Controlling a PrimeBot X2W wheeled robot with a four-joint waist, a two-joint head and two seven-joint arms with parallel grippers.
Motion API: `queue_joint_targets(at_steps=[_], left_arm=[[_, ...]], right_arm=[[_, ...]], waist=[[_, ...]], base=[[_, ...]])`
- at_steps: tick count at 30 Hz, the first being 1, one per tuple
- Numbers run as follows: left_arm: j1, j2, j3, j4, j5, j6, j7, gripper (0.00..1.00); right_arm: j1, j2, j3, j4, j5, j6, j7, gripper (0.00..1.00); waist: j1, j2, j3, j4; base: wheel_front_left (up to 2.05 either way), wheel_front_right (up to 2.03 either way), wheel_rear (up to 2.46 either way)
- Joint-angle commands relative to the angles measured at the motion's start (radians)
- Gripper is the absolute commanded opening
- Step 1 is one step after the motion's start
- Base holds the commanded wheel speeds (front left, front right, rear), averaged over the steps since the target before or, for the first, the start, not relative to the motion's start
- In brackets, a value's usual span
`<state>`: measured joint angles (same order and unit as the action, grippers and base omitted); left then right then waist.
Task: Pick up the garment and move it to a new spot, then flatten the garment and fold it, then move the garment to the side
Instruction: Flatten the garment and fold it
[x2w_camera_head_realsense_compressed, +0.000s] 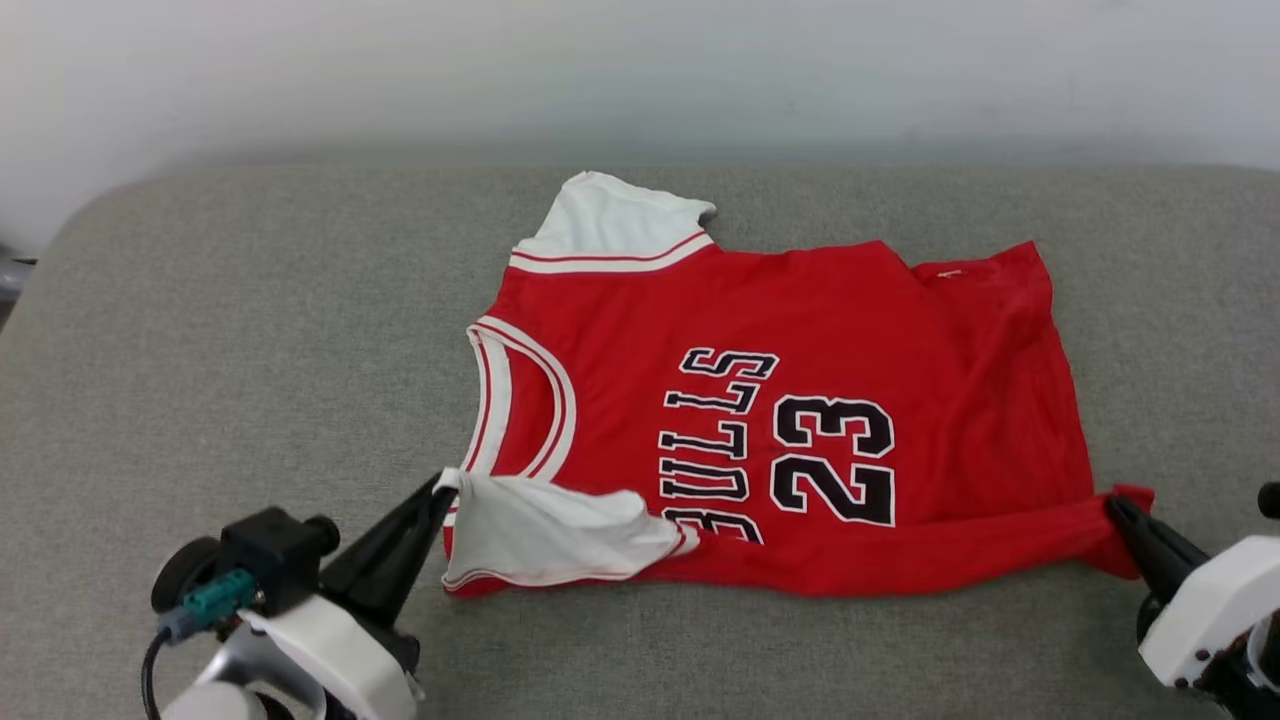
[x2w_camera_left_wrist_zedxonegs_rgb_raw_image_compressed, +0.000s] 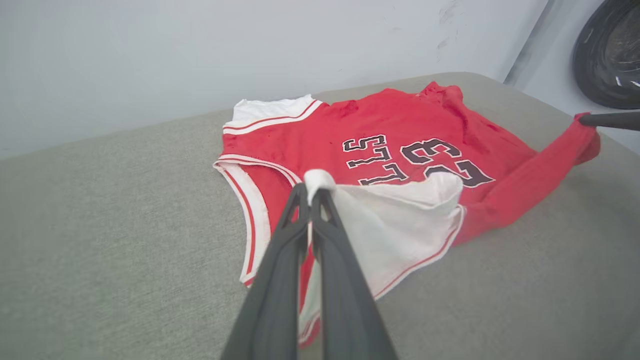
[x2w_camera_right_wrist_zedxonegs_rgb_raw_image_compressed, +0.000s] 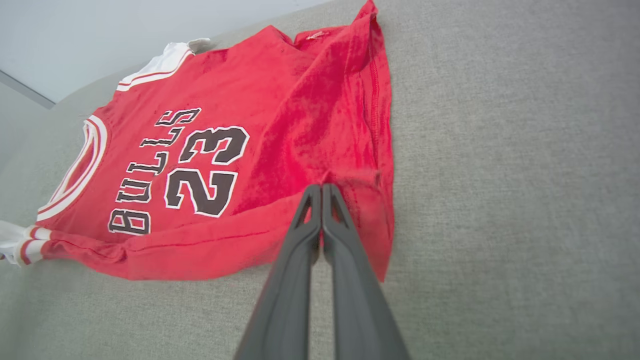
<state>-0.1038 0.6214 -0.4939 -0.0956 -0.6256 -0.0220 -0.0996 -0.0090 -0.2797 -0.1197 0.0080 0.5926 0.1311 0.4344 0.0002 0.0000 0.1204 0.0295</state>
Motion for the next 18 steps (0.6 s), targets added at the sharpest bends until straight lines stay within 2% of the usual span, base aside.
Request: queue_joint_targets(at_steps=[1,9,18], left_arm=[[-0.025,-0.001,0.007,0.008,0.006,-0.005,0.0,0.0],[-0.176,-0.016,0.018,0.132,-0.008,-0.045,0.016,0.0],[-0.301,-0.052,-0.02,0.282,-0.009,-0.081,0.029,0.0]], right_arm=[[-0.029,-0.004,0.006,0.008,-0.008,-0.001,0.006,0.0],[-0.178,-0.009,0.039,0.108,-0.061,-0.001,0.016,0.0],[-0.282,0.0,0.062,0.232,-0.099,-0.001,-0.008,0.0]], waist=[[-0.0002,0.0,0.035,-0.009],[-0.0002,0.0,0.101,-0.014],[-0.0002,0.0,0.142,-0.018]], base=[[0.0,0.0,0.0],[0.0,0.0,0.0],[0.0,0.0,0.0]])
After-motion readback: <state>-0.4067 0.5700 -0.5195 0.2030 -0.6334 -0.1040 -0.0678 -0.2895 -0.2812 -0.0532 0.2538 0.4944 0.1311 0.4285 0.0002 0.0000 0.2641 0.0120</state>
